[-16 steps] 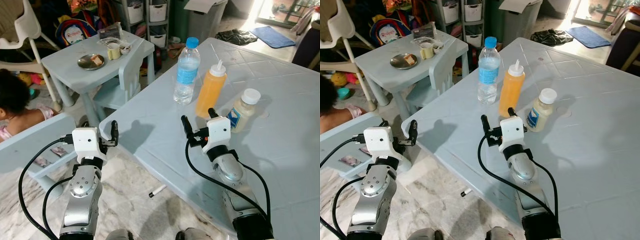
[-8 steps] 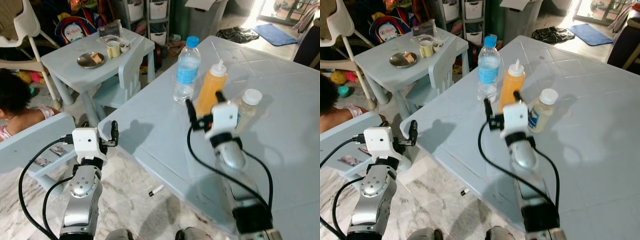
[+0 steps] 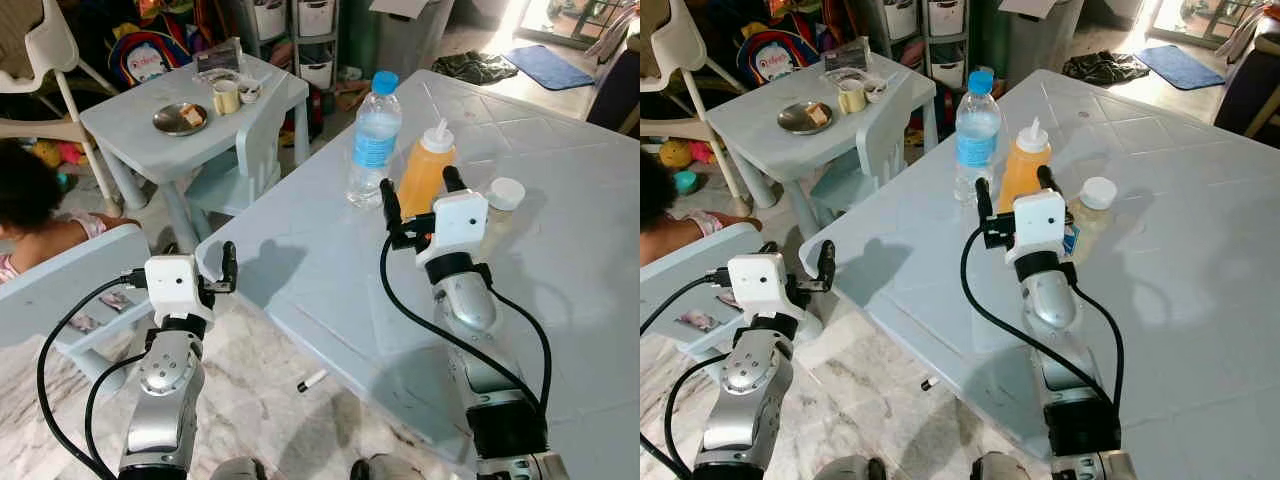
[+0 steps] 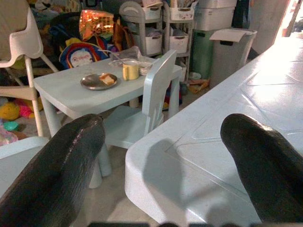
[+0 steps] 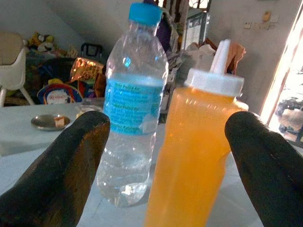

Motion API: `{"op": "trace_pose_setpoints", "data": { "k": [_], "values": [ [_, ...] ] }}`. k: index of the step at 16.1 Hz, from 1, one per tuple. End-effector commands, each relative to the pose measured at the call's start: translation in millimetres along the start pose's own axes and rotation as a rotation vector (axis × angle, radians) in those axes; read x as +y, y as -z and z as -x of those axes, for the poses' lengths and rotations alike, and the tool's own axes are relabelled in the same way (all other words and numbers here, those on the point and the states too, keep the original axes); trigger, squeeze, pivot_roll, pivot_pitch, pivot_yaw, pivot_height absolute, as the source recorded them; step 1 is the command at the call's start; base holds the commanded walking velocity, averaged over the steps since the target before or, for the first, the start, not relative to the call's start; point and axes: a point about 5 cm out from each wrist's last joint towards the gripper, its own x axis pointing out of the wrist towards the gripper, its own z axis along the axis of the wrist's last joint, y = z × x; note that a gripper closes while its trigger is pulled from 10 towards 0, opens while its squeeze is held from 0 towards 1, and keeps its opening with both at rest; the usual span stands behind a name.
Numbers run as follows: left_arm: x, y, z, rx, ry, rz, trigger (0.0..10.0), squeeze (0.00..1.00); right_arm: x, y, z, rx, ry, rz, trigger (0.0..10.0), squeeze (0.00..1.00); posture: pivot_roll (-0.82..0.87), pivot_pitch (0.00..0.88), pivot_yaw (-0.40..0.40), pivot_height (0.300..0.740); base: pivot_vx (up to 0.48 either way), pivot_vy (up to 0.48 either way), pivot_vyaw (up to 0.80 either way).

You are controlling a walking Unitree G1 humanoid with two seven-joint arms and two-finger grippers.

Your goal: Restocking fridge

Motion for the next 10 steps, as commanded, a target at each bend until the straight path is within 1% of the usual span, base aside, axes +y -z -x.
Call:
{"op": "trace_pose_setpoints", "data": {
  "k": [1,3,7,10],
  "values": [
    [1.3,-1,1.0,0.004,-0.001,-0.007,10.0,0.0,-5.3,-4,1.3,-0.007,0.035,-0.004,10.0,0.0,-0.05,0.078,0.02,0.74,0.0,0.0,0.0],
    [1.6,0,0.7,0.007,0.0,-0.008,10.0,0.0,-15.3,-6,3.0,-0.008,0.075,-0.001,10.0,0.0,-0.05,0.079,0.028,0.74,0.0,0.0,0.0],
    [-0.6,0,-2.0,0.011,0.015,-0.01,10.0,0.0,-21.6,-8,-1.2,-0.015,0.103,0.019,10.0,0.0,-0.06,0.078,0.035,0.74,0.0,0.0,0.0],
    [0.1,0,-2.2,0.011,0.016,-0.012,10.0,0.0,-23.7,-7,-4.3,-0.002,0.116,0.009,10.0,0.0,-0.05,0.077,0.039,0.74,0.0,0.0,0.0]
  ]
}}
